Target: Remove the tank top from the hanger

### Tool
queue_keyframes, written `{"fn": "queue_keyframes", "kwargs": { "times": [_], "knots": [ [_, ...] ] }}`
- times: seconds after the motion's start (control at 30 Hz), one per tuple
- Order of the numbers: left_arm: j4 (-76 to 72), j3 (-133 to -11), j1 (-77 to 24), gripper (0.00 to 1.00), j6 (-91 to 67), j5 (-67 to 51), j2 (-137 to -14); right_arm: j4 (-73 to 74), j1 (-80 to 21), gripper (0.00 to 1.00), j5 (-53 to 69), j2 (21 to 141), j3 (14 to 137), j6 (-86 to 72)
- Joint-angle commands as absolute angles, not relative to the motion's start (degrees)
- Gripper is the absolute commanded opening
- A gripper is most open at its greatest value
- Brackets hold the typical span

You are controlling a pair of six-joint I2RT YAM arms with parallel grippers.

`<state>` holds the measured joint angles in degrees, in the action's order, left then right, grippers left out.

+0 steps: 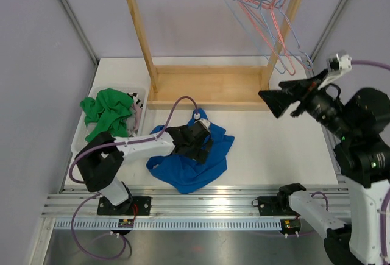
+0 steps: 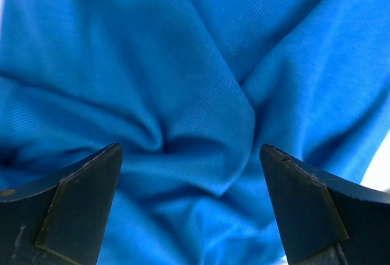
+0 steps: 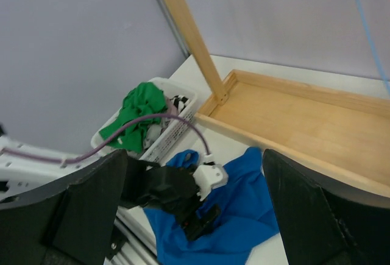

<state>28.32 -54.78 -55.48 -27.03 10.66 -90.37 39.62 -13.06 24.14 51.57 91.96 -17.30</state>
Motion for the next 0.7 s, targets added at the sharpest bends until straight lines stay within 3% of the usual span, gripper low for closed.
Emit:
{"fn": "queue_keyframes", "kwargs": {
  "times": [0.0,0.03,0.17,0.23,0.5,0.67],
  "knots": [
    [25.22,-55.02,-56.86,0.93,-29.00,11.16,-96.41,34.28,-12.92,1.00,32.60,44.57,85.97,-17.14],
    [25.31,-55.02,-57.04,0.88,-29.35,11.08,-97.37,34.36,-12.83,0.99,32.78,42.73,85.09,-16.88],
    [25.05,-53.88,-57.39,0.27,-29.97,11.16,-99.32,36.29,-12.83,0.99,32.35,40.08,85.34,-15.73],
    [26.18,-54.23,-57.39,0.02,-30.85,13.44,-98.35,36.82,-12.83,1.00,32.17,39.12,85.34,-15.21],
    [47.17,-63.97,-56.26,0.00,-34.37,35.21,-80.17,38.15,-12.83,0.99,31.29,37.62,83.94,-13.54],
    [58.78,-79.07,-51.52,0.00,-31.12,41.22,-71.55,37.62,-12.92,0.99,30.58,36.48,82.53,-12.92]
  ]
}}
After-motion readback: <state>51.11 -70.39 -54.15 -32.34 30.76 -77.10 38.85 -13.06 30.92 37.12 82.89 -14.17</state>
